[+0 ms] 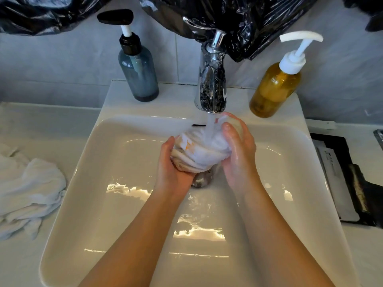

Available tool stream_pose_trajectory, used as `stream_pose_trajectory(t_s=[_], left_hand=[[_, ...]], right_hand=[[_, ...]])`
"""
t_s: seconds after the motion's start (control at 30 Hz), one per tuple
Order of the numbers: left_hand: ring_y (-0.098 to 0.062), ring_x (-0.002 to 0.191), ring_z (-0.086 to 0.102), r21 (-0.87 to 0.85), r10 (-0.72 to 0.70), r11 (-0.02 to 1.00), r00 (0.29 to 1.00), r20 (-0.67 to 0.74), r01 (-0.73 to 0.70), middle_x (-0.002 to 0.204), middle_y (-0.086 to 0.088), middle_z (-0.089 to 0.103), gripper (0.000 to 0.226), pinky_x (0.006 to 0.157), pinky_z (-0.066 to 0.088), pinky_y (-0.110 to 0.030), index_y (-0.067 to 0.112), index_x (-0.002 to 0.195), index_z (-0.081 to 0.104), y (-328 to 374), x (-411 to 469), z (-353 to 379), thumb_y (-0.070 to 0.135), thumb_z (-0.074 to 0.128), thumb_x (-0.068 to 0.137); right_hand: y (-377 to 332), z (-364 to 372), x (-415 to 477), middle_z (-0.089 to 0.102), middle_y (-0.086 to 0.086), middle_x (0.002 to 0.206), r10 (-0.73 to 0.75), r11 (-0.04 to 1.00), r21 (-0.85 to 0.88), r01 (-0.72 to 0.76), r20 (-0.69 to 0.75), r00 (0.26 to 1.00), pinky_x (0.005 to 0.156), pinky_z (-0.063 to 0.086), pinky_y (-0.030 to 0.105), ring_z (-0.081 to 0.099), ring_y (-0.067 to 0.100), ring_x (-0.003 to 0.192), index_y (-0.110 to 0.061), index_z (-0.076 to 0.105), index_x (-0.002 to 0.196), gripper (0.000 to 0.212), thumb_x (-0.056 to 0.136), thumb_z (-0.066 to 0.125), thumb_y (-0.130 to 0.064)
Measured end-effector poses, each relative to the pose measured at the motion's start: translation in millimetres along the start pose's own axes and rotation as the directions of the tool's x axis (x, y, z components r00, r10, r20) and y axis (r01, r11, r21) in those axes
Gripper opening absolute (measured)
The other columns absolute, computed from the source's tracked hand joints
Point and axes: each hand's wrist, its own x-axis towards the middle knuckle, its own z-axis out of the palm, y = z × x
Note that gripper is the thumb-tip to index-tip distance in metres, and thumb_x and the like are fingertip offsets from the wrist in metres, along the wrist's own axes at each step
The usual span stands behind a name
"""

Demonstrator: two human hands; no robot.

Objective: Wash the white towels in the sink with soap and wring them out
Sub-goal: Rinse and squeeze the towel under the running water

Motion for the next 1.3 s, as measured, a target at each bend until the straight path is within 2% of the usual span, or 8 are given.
stream_pose_trajectory(t_s=[0.13,0.37,0.47,0.57,0.73,1.0,1.13,1.3], left_hand=[[-0.035,0.129,0.043,-0.014,0.041,0.999,0.988,0.148,-0.039,0.130,-0.021,0.049,0.064,0.111,0.031,-0.047,0.008,0.127,0.043,1.1,-0.3,2.8,0.035,0.073,0.078],[-0.036,0.119,0.049,0.093,0.052,0.993,0.973,0.224,-0.074,0.132,-0.027,0.043,0.062,0.085,0.051,-0.034,-0.005,0.139,0.035,-5.0,-7.7,17.1,0.032,0.057,0.095],[-0.035,0.122,0.054,0.049,0.013,0.999,0.983,0.183,-0.022,0.138,-0.028,0.045,0.060,0.089,0.053,-0.035,-0.006,0.141,0.038,-6.4,-8.3,14.7,0.035,0.048,0.098],[-0.035,0.132,0.050,-0.001,-0.064,0.998,0.991,0.114,0.065,0.142,-0.023,0.051,0.074,0.115,0.034,-0.048,0.003,0.144,0.045,-8.7,-7.4,7.6,0.054,0.047,0.091],[-0.032,0.122,0.060,-0.045,-0.110,0.993,0.993,-0.031,0.108,0.128,-0.015,0.065,0.072,0.115,0.034,-0.048,0.016,0.119,0.071,-2.5,-2.8,-3.1,0.072,0.044,0.083],[-0.023,0.094,0.072,-0.112,0.077,0.990,0.993,-0.088,-0.087,0.099,-0.013,0.073,0.047,0.082,0.058,-0.035,0.015,0.096,0.074,13.3,-3.9,-4.4,0.051,0.045,0.097],[-0.030,0.113,0.064,-0.009,-0.045,0.999,0.995,-0.090,0.044,0.113,-0.015,0.070,0.045,0.098,0.048,-0.046,0.011,0.107,0.073,15.0,-1.9,-8.8,0.046,0.046,0.097],[-0.016,0.078,0.058,-0.065,-0.045,0.997,0.999,-0.021,0.044,0.078,-0.005,0.056,0.019,0.085,0.049,-0.030,0.019,0.071,0.061,13.8,-4.0,-5.8,0.025,0.061,0.088]], right_hand=[[-5.0,-8.4,5.2,0.070,0.005,0.101,0.146,0.962,0.246,-0.115,-0.113,0.983,0.082,0.056,0.034,0.067,0.020,0.094,-0.013,0.062,0.111,0.028,0.087,0.066,-0.028],[-16.2,-21.0,7.4,0.070,0.000,0.077,0.253,0.886,0.439,-0.149,-0.189,0.949,0.072,0.058,0.031,0.071,0.015,0.075,-0.020,0.071,0.070,0.038,0.098,0.053,-0.038],[-11.8,-16.6,5.4,0.072,0.003,0.084,0.224,0.916,0.371,-0.152,-0.158,0.962,0.070,0.058,0.031,0.071,0.017,0.081,-0.013,0.068,0.089,0.029,0.096,0.057,-0.039],[-4.6,-13.2,5.5,0.070,0.012,0.111,0.073,0.971,0.232,-0.057,-0.063,0.995,0.084,0.057,0.038,0.069,0.023,0.099,0.004,0.051,0.127,0.084,0.069,0.083,-0.048],[-1.0,-9.4,-1.2,0.067,0.009,0.114,-0.031,0.999,-0.016,0.036,0.253,0.967,0.090,0.053,0.034,0.064,0.020,0.105,-0.016,0.059,0.106,0.064,0.059,0.088,-0.050],[-0.7,-3.4,-1.7,0.064,0.003,0.119,0.043,0.998,0.034,-0.057,0.321,0.946,0.088,0.052,0.028,0.063,0.016,0.110,-0.018,0.058,0.120,0.084,0.051,0.095,-0.048],[-1.2,-12.2,1.5,0.065,0.003,0.109,0.069,0.994,0.065,-0.093,0.308,0.949,0.088,0.053,0.030,0.063,0.017,0.105,-0.012,0.057,0.114,0.082,0.051,0.095,-0.047],[-1.9,-14.3,4.6,0.065,0.006,0.122,0.024,0.986,0.148,-0.075,0.318,0.948,0.096,0.049,0.031,0.059,0.020,0.119,-0.009,0.059,0.125,0.064,0.075,0.080,-0.043]])
